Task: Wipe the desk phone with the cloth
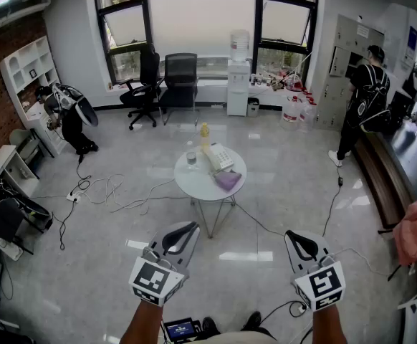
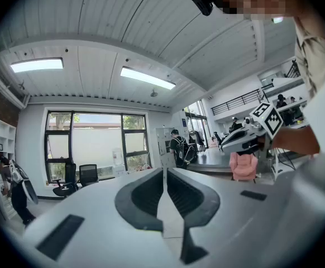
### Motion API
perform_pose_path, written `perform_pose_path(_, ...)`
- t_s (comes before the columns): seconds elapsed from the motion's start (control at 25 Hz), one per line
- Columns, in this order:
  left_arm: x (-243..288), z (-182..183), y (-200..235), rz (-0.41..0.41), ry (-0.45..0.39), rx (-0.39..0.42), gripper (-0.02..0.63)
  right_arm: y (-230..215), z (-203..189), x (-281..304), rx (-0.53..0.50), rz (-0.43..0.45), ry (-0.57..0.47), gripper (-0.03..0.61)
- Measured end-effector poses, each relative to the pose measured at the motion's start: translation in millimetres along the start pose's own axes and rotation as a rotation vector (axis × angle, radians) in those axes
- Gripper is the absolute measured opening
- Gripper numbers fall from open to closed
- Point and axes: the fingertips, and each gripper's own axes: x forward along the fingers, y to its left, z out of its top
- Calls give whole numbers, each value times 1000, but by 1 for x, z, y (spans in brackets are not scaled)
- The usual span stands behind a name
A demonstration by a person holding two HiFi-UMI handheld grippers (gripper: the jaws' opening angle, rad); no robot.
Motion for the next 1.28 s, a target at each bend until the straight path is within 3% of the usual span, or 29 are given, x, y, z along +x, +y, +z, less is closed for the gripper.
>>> perform_pose_path(0.88,-9,-17,28,-36,0,-15,21,24,9,23,-7,-26,-1,-11)
perform_pose_path(1.28,22,-28,38,-39,19,-39,21,-1,14,58,-9,-16,-43,-8)
